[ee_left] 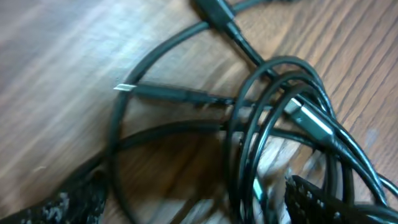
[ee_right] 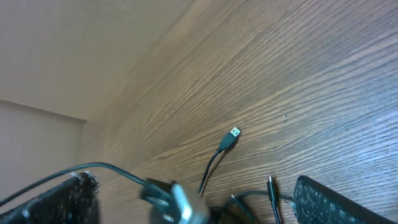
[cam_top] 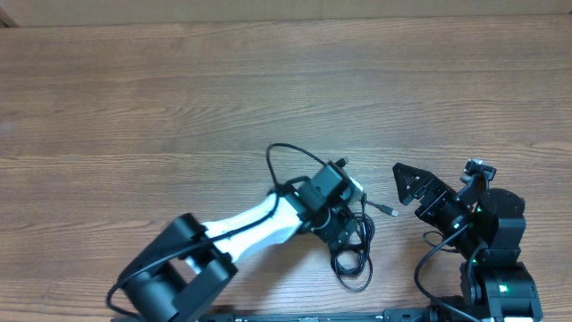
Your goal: Untangle cables
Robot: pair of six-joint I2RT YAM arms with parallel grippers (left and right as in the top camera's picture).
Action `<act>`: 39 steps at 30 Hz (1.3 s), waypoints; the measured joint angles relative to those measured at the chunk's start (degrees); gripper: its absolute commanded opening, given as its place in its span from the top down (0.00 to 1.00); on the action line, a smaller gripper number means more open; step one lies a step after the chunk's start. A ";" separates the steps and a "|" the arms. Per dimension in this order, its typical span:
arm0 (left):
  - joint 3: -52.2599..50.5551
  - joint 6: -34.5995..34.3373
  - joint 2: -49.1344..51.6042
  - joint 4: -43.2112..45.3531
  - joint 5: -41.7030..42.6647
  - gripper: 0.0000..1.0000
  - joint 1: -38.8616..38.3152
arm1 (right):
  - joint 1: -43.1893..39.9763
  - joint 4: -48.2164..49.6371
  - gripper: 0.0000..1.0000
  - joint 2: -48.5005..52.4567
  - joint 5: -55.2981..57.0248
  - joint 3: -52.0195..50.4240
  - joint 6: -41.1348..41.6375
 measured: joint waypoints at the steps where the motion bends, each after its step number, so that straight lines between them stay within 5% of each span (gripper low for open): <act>1: 0.31 0.04 0.26 0.22 -0.17 0.20 -0.59 | 0.00 -0.07 0.00 0.00 0.00 0.00 0.07; 4: 1.90 0.83 2.58 1.64 -2.08 0.45 -1.81 | 0.00 -0.02 0.00 0.00 0.00 0.00 0.22; 8: 3.04 0.44 4.11 2.29 -2.54 0.96 -1.64 | 0.00 0.00 0.00 0.00 0.00 0.00 0.39; 19: 1.29 -3.21 1.07 -0.37 -3.17 0.96 0.57 | 0.00 1.57 0.00 0.00 -0.24 0.00 0.39; 27: 0.07 3.04 -36.46 -0.83 -16.46 0.96 1.40 | -0.02 10.19 0.02 0.00 -15.87 -0.02 -0.48; 39: 0.07 5.75 -42.95 0.79 -16.00 0.96 1.40 | 0.00 16.74 0.15 -0.07 -35.93 -0.02 -11.93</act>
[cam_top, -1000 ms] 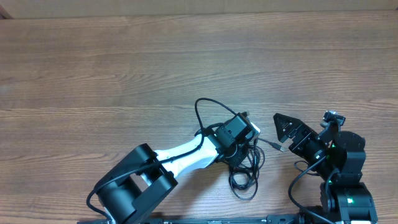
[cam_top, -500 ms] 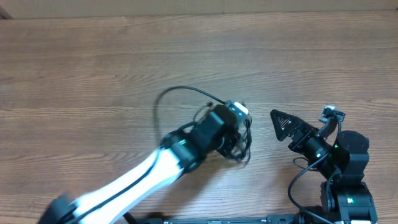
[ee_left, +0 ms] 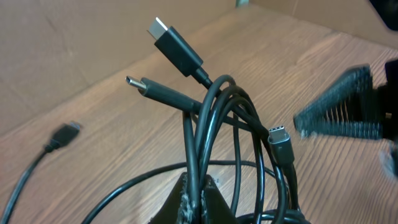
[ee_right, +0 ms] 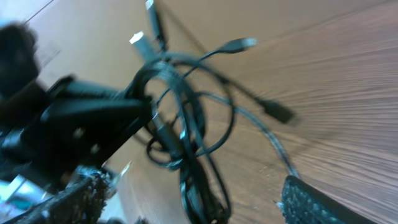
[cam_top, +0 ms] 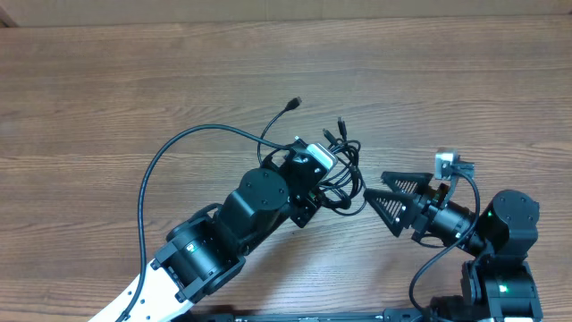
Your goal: Untangle cables
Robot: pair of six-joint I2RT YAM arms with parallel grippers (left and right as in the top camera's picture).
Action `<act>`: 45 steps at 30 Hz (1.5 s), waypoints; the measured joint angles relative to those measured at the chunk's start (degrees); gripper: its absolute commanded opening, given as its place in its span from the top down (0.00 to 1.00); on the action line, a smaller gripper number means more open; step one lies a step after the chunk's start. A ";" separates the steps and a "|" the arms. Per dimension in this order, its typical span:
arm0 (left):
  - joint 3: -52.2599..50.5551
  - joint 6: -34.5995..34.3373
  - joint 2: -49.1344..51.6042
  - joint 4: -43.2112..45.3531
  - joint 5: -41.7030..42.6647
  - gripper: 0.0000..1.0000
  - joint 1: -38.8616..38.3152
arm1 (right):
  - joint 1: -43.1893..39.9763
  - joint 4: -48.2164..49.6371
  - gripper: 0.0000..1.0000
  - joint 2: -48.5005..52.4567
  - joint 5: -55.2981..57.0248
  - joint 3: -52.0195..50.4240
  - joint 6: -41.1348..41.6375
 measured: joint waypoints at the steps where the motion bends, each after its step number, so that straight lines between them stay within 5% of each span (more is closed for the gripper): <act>1: 0.00 -0.11 0.00 1.03 0.22 0.96 0.00 | 0.00 0.00 0.16 0.00 -1.31 0.00 -0.96; 8: 0.00 -1.36 0.00 4.13 5.75 0.96 -0.02 | 0.00 0.15 0.35 0.02 -3.76 0.00 -2.95; 12: 0.00 -2.45 0.00 4.44 6.86 0.96 0.00 | 0.00 0.35 0.74 0.02 -4.22 0.02 -3.13; 15: 0.00 -5.16 0.02 4.55 7.19 0.96 0.00 | 0.00 0.59 0.94 0.02 -4.85 0.07 -3.50; 28: 0.00 -20.96 0.11 5.51 0.13 0.96 -0.07 | 0.00 9.90 0.96 0.02 -20.35 0.07 -5.57; 37: 0.00 -40.85 0.17 -3.41 -14.21 0.96 -0.15 | -0.02 10.75 0.96 0.02 -23.69 0.07 -6.23; 38: 0.00 -42.32 0.17 -3.78 -14.95 0.96 -0.15 | 0.00 10.73 0.89 0.02 -23.63 0.07 -6.25; 41: 0.00 -45.72 0.17 -3.91 -16.72 0.96 -0.09 | 0.00 8.81 0.15 -0.02 -22.27 0.11 -5.92; 42: 0.00 -46.23 0.17 -3.98 -16.85 0.96 -0.04 | 0.00 7.39 0.00 -0.04 -20.96 0.11 -5.79; 45: 0.00 -46.29 0.17 -4.11 -16.79 0.96 -0.04 | 0.00 1.88 0.00 -0.04 -10.86 0.13 -2.62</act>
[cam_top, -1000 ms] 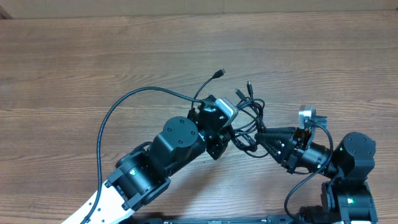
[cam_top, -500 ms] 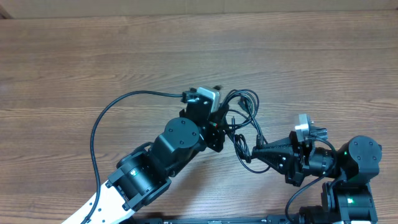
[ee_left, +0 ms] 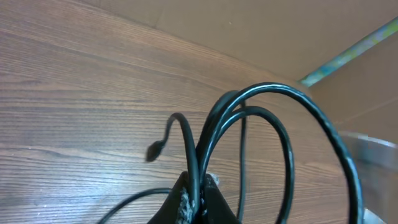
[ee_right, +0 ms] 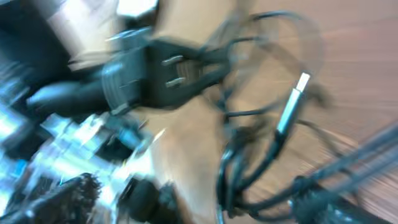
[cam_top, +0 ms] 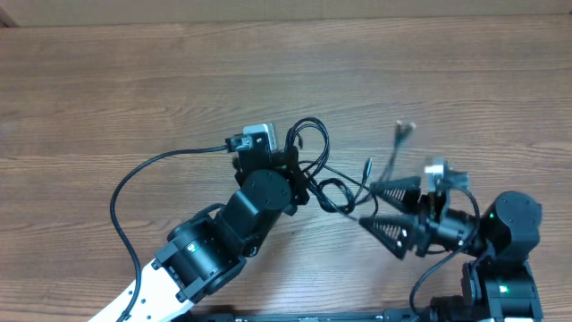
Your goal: Untangle cables
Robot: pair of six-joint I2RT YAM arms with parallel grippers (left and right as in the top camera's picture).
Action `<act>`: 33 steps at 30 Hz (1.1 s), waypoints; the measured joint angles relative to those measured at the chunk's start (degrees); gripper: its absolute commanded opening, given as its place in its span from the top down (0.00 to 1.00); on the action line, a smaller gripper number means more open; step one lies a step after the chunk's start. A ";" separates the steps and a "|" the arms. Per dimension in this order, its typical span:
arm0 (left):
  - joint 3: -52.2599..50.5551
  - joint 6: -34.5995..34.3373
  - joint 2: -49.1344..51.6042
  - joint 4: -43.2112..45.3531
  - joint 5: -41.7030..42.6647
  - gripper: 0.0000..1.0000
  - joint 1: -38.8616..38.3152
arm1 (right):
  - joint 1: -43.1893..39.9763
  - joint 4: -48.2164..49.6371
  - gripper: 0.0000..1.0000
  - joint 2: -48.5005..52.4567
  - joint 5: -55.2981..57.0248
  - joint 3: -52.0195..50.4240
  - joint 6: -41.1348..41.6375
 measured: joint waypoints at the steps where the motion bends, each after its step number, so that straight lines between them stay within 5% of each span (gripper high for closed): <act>1: 0.00 0.11 0.00 -0.02 0.02 0.96 0.00 | 0.00 -1.77 0.00 0.00 3.61 0.02 1.38; 6: 0.00 3.23 -0.22 -0.02 1.09 0.96 0.00 | 0.00 -5.75 0.00 0.00 16.90 0.02 7.19; 16: 0.00 6.64 -0.61 3.72 3.13 0.96 0.00 | 0.00 -4.92 0.00 0.00 17.11 0.02 6.71; 24: 0.00 21.11 -0.48 8.90 20.06 0.96 0.00 | 0.00 -3.58 0.00 0.00 16.26 0.02 7.02; 33: 0.00 24.30 2.80 10.45 29.51 0.96 0.00 | 0.00 -2.80 0.00 0.00 15.69 0.02 7.28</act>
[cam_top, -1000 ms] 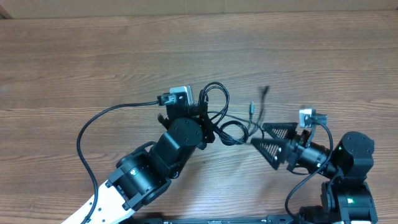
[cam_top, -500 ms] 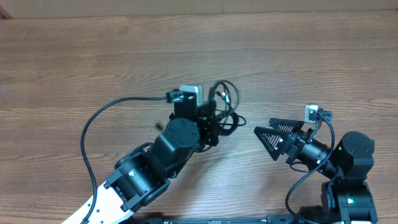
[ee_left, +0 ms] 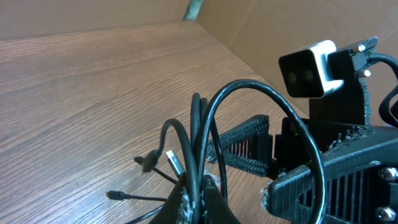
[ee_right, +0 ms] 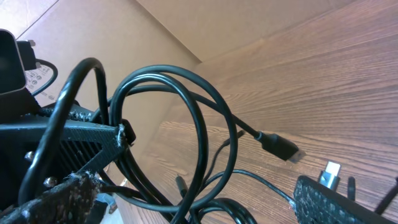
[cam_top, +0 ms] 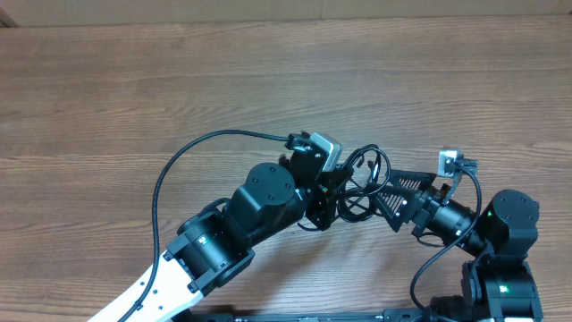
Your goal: Untangle cables
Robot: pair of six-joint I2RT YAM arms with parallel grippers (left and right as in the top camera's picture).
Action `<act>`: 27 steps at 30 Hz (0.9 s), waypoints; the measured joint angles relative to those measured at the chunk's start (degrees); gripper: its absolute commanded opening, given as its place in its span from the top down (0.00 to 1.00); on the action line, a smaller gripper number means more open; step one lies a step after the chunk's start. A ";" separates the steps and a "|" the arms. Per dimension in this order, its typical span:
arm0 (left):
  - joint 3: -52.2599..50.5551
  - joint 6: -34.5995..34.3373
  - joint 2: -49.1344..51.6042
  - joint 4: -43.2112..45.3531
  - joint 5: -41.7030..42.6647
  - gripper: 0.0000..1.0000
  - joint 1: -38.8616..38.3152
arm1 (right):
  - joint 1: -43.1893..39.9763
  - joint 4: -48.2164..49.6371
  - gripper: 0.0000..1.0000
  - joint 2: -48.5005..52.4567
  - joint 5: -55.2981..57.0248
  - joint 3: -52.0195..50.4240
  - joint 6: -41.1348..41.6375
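Note:
A tangle of black cables [cam_top: 362, 179] hangs above the wooden table [cam_top: 134, 80], between the two grippers. My left gripper [ee_left: 200, 182] is shut on several strands, and loops [ee_left: 261, 93] rise above it. One long cable [cam_top: 192, 148] arcs left from the bundle and runs down past the left arm. My right gripper [cam_top: 393, 192] faces the bundle from the right, open. In the right wrist view its fingers [ee_right: 339, 202] stand wide apart with cable loops [ee_right: 186, 118] between them. Loose plugs [ee_right: 277, 146] dangle over the table.
The left arm [cam_top: 223, 241] reaches in from the bottom left and the right arm's base [cam_top: 505, 268] stands at the bottom right. A cardboard wall [ee_right: 205, 25] borders the table's far edge.
My left gripper, still shut on the bundle, has moved right, close up to the right gripper. The strands no longer stretch between them; loops now sit between the open right fingers.
First my left gripper was open, low over the tangle lying near the table's front, with the right gripper open beside it. Then the left held the bundle lifted. Then it stood further left with strands stretched toward the right gripper. Now both grippers are close together.

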 measured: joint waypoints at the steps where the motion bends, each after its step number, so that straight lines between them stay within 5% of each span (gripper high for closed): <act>1: 0.00 0.00 0.02 0.20 0.17 0.96 0.00 | 0.00 -0.07 0.00 0.00 -0.02 0.00 0.00; 14: 0.00 -0.04 0.02 -1.22 -12.83 0.96 0.00 | 0.00 0.72 0.00 0.00 -0.28 0.00 -0.02; 27: 0.00 2.16 3.13 -1.20 -11.28 0.96 -4.07 | 0.00 -1.27 0.00 0.00 0.90 0.00 -0.04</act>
